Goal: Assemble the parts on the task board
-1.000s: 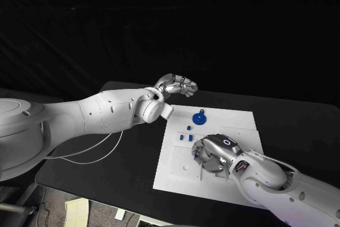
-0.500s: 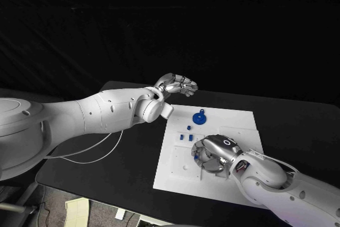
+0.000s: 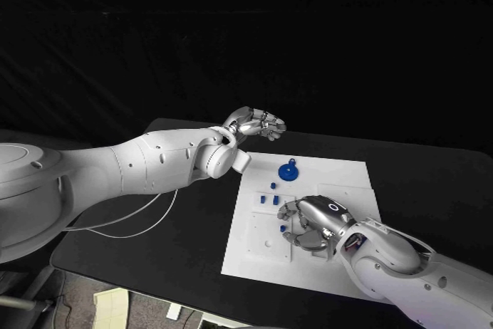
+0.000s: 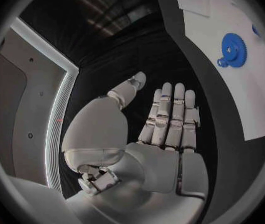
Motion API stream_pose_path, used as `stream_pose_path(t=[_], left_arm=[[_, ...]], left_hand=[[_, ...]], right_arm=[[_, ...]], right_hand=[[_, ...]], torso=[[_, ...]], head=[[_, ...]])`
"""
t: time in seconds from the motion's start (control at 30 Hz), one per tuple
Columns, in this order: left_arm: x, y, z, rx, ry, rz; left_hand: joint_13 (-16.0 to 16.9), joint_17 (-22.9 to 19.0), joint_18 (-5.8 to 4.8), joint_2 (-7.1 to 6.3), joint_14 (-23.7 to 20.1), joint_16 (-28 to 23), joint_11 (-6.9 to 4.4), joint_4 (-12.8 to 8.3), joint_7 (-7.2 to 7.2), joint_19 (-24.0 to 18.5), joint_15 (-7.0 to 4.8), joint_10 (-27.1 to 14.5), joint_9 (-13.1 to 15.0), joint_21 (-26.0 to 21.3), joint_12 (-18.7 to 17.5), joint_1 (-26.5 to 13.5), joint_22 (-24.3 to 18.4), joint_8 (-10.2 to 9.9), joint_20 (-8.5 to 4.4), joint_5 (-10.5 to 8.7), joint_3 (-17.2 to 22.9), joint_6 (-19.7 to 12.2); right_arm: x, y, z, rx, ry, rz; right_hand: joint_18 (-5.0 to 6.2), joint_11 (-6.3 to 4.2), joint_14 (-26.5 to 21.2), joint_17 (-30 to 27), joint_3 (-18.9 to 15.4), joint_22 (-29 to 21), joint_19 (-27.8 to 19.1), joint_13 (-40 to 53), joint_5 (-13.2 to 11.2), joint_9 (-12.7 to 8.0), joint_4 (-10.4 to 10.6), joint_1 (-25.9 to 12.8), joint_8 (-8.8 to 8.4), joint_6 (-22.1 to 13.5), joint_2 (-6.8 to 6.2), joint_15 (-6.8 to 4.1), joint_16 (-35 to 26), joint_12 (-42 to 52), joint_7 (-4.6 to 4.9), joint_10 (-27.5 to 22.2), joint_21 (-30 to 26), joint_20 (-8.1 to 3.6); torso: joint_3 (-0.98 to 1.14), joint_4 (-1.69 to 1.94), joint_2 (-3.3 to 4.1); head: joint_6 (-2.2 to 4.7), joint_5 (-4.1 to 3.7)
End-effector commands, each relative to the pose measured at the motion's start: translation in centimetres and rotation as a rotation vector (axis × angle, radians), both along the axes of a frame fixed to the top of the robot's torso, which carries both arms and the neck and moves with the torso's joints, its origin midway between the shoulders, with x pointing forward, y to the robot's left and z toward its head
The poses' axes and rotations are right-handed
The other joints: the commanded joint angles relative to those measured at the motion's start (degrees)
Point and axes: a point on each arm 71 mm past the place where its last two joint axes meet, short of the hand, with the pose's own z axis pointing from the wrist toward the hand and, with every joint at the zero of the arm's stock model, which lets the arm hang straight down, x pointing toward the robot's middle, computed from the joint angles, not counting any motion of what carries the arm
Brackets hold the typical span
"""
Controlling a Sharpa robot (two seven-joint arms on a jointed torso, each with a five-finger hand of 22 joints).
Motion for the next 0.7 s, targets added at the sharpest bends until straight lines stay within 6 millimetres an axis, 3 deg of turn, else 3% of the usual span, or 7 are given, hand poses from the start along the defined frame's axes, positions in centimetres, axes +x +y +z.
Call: stream_pose_path(t=[0.03, 0.27, 0.43, 0.7], left_arm=[[0.0, -0.2, 0.1, -0.010, 0.000, -0.013], [0.0, 0.0, 0.1, -0.009, 0.000, -0.012], [0.0, 0.2, 0.1, -0.008, 0.000, -0.007], [0.1, 0.3, 0.1, -0.007, -0.001, -0.006]], left_hand=[[-0.1, 0.1, 0.93, 0.41, 0.0, -0.2, -0.08, 0.1, -0.06, -0.1, 0.30, -0.3, -0.1, -0.3, 0.0, 0.0, 0.1, 0.2, 0.27, -0.21, -0.3, -0.5], [-0.1, 0.1, 0.93, 0.40, 0.0, -0.3, -0.08, 0.1, -0.06, -0.1, 0.30, -0.4, -0.1, -0.4, 0.0, 0.0, 0.1, 0.2, 0.28, -0.25, -0.3, -0.5], [-0.1, 0.1, 0.93, 0.39, 0.0, -0.3, -0.07, 0.1, -0.05, -0.1, 0.31, -0.4, -0.1, -0.4, 0.0, 0.0, 0.1, 0.2, 0.28, -0.28, -0.3, -0.5], [-0.1, 0.2, 0.94, 0.41, 0.0, -0.3, -0.06, 0.1, -0.05, -0.1, 0.31, -0.4, -0.1, -0.4, 0.0, 0.0, 0.1, 0.2, 0.29, -0.30, -0.4, -0.5]], right_arm=[[-0.3, -0.2, 0.5, 0.058, -0.001, 0.002], [0.0, -1.2, 2.2, 0.080, 0.008, -0.012], [0.9, -2.5, 5.0, 0.049, -0.009, -0.018], [3.2, -5.5, 7.5, -0.044, -0.080, -0.077]], right_hand=[[1.36, 0.04, 0.0, 0.0, -0.4, 0.0, -0.3, -0.3, 0.5, -0.1, 0.1, 0.2, -0.21, -0.6, -0.65, 0.58, 0.3, 0.0, 0.05, -0.5, -0.2, 0.04], [1.36, 0.12, -0.1, 0.0, -0.9, 0.0, -0.1, -0.7, 1.3, -0.2, 0.1, 0.1, -0.22, -0.8, -0.88, 0.66, 0.7, 0.1, 0.15, -0.6, -0.2, 0.06], [1.36, 0.05, 0.2, 0.2, -1.9, 0.2, 0.6, -1.1, 1.4, -0.2, 0.2, -0.4, -0.03, -0.7, -0.46, 0.60, 1.5, 0.4, 0.10, -0.1, 0.1, -0.18], [1.36, -0.01, 0.0, 0.3, -3.5, 0.3, 0.6, -1.7, -0.2, -0.3, 0.0, -0.9, -0.04, -1.0, -0.60, 0.54, 2.1, 0.3, 0.17, -0.1, 0.1, -0.34]], torso=[[-0.02, 0.08, 0.02], [-0.02, 0.03, 0.00], [-0.05, -0.11, -0.07], [0.04, -0.12, -0.10]], head=[[0.18, -0.21], [0.78, -0.76], [2.05, -2.40], [2.76, -3.34]])
